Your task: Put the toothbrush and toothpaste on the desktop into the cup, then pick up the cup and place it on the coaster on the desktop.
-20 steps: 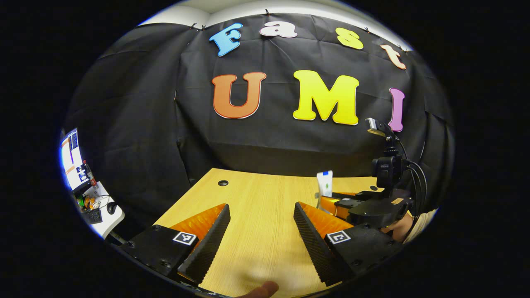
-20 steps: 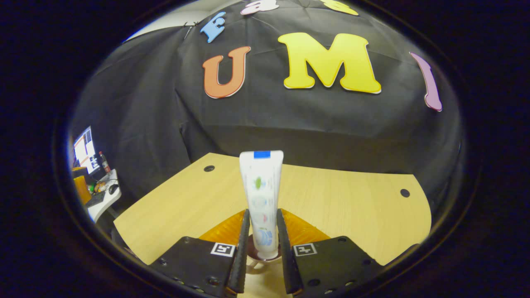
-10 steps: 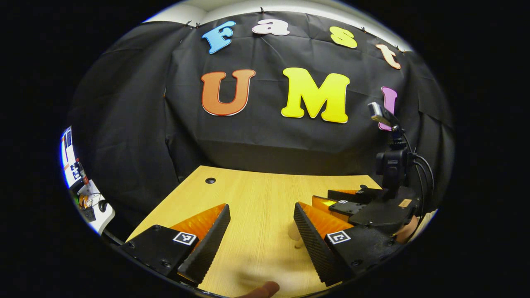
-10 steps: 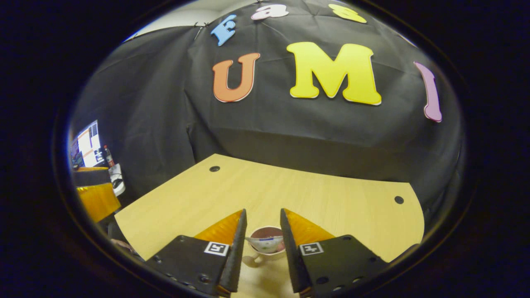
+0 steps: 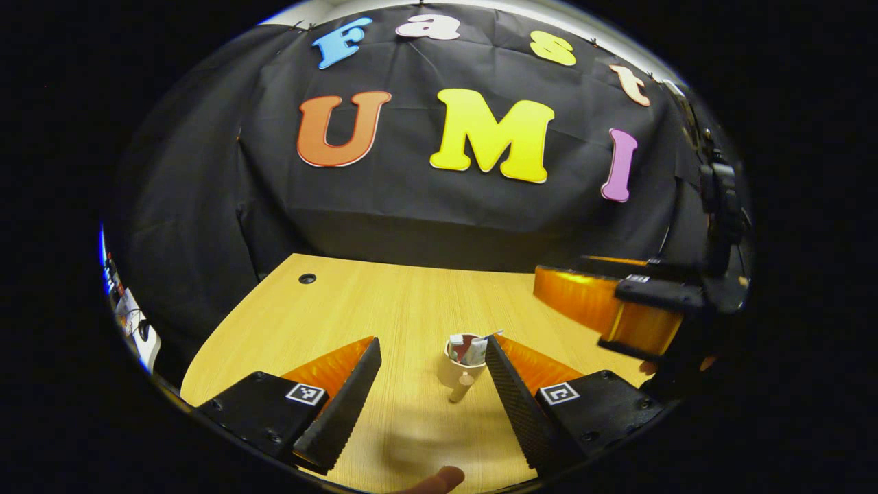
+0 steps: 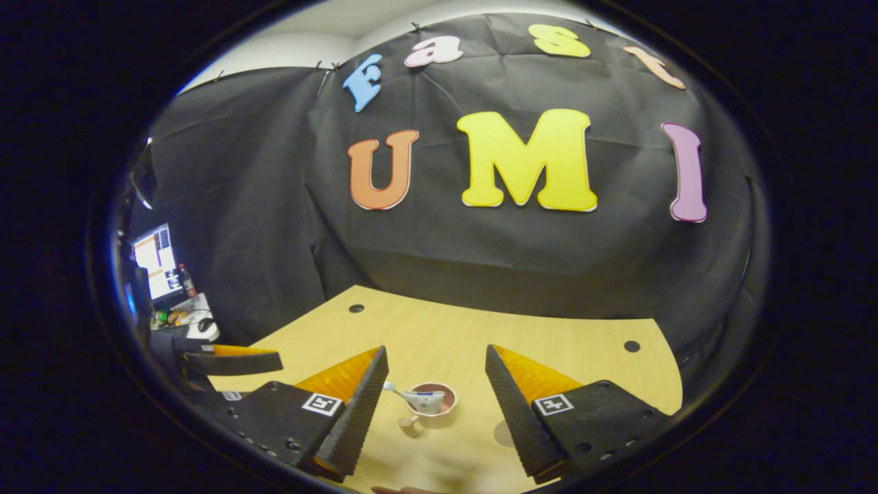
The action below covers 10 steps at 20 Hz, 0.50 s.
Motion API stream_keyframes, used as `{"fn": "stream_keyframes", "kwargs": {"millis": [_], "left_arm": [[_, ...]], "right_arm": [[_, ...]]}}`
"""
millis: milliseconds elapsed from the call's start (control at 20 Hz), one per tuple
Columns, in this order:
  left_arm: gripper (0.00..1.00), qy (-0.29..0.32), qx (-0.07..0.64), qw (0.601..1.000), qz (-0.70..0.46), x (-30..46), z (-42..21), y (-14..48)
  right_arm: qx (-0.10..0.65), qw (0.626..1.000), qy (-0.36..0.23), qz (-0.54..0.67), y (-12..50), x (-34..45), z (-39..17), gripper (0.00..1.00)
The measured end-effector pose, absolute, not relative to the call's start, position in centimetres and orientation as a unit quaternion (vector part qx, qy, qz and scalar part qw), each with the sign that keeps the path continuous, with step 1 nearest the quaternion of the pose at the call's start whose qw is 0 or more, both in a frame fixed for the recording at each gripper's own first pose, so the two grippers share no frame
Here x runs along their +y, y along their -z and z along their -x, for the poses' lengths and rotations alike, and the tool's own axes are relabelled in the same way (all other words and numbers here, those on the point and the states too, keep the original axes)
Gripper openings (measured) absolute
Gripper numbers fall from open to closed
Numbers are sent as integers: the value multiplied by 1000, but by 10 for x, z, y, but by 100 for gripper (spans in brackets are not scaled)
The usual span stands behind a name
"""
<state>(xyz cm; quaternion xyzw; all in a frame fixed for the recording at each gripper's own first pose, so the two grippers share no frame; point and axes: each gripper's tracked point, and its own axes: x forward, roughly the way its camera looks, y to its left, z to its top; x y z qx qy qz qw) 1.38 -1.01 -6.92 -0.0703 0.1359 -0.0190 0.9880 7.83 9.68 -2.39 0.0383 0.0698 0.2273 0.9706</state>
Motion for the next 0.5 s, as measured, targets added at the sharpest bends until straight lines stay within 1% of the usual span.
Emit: {"fn": "stream_keyframes", "kwargs": {"millis": [50,150,250,300,350,500], "left_arm": [[97,31,145,986,71,-19,-18,75],[98,44,169,982,66,-32,-26,90],[98,57,187,979,61,-46,-35,100],[98,65,198,976,59,-52,-40,106],[98,71,211,973,55,-58,-44,112],[98,75,260,962,42,-63,-55,136]], "right_arm": [[66,972,-220,-41,21,87,-75,88],[65,977,-201,-42,21,66,-70,88],[61,981,-182,-39,22,45,-68,92],[61,983,-172,-38,25,35,-66,92],[67,984,-163,-39,31,27,-66,94],[86,986,-131,-49,47,-4,-62,94]]}}
